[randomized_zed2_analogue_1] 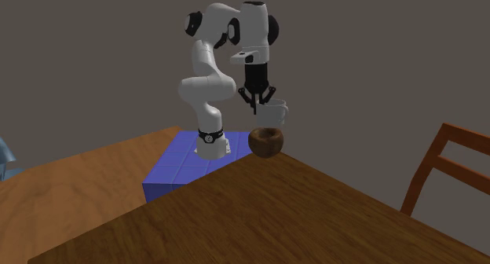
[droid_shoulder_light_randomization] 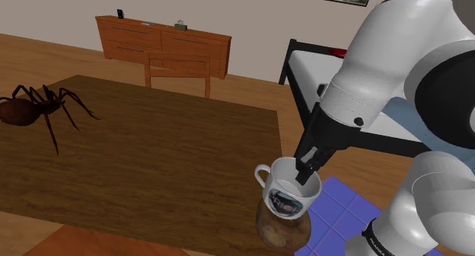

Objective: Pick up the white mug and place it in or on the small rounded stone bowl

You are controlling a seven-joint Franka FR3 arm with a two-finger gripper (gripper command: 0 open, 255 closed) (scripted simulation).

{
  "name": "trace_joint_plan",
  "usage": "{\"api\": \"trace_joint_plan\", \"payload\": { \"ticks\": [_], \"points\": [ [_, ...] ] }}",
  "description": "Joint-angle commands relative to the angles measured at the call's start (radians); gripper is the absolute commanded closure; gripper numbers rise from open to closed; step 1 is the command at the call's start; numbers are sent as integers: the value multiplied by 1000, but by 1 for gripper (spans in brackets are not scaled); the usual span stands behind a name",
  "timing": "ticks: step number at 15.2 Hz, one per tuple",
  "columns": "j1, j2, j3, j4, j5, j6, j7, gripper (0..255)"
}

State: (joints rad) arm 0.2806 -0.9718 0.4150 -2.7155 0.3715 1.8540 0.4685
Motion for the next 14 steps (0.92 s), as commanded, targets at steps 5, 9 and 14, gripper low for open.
{"api": "trace_joint_plan", "payload": {
  "ticks": [5,9,14],
  "points": [
    [15,14,35,-80,35,94,-3,255],
    [15,14,35,-80,35,94,-3,255],
    [15,15,36,-80,35,95,-3,0]
  ]
}}
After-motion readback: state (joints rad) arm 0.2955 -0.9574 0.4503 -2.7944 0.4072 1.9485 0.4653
